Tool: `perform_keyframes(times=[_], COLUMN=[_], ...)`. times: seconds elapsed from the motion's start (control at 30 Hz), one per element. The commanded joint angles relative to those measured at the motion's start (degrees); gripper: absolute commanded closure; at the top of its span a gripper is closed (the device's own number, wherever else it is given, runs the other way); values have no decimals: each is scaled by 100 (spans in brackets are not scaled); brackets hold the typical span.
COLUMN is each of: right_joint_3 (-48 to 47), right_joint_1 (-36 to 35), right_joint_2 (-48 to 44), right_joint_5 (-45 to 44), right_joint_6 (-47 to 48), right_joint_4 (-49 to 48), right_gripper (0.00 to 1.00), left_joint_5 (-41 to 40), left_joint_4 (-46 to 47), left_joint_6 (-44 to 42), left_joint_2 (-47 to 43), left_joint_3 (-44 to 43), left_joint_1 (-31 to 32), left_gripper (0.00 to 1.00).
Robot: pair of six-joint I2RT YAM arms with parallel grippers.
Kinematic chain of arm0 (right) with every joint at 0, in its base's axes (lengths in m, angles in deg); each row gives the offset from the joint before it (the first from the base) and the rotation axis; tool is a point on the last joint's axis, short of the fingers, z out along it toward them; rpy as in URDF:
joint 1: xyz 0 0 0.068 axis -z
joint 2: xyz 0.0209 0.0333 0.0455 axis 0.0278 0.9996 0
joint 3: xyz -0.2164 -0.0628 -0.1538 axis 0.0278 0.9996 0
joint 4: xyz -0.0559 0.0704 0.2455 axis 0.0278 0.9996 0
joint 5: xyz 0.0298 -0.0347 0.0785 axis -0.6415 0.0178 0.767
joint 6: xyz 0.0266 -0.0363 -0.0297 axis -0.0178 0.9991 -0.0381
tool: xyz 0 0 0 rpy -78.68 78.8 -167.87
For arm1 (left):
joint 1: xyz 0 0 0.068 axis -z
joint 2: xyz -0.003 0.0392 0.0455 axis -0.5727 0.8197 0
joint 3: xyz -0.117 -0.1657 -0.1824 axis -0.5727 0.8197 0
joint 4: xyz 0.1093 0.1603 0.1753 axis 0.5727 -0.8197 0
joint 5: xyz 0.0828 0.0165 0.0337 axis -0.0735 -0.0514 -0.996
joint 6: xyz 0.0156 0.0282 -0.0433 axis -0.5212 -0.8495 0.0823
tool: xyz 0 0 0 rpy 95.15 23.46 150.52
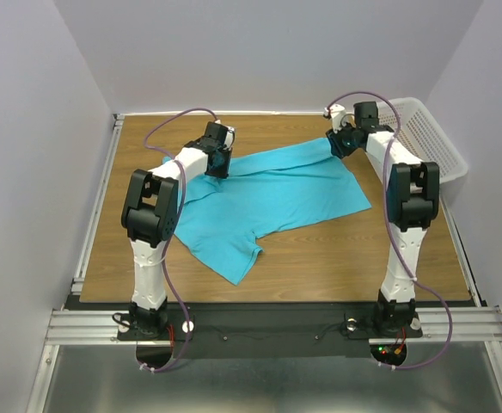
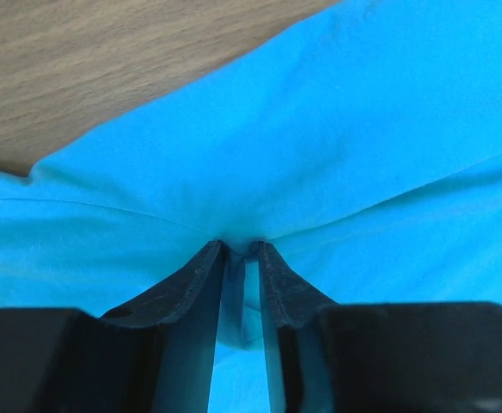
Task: Fold and stack the t-shirts
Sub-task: Fold the tshirt
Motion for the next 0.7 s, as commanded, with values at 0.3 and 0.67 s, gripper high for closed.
perform_keyframes(times=[0.3, 0.67], right_joint_3=[-886, -1976], right_joint_1=[33, -38], right_joint_2=[-59, 1059], right_joint_5=[355, -234], right_joint_6=[-1182, -1967], right_joint_4=[-223, -197], right_gripper=[52, 49], left_joint_5=[599, 1488], left_joint_4=[1023, 2343], left_joint_6=[383, 1483], left_joint_2=[-1460, -3413], left_joint_3=[586, 3071], left_joint_1=[-355, -2210], left_gripper=[46, 44])
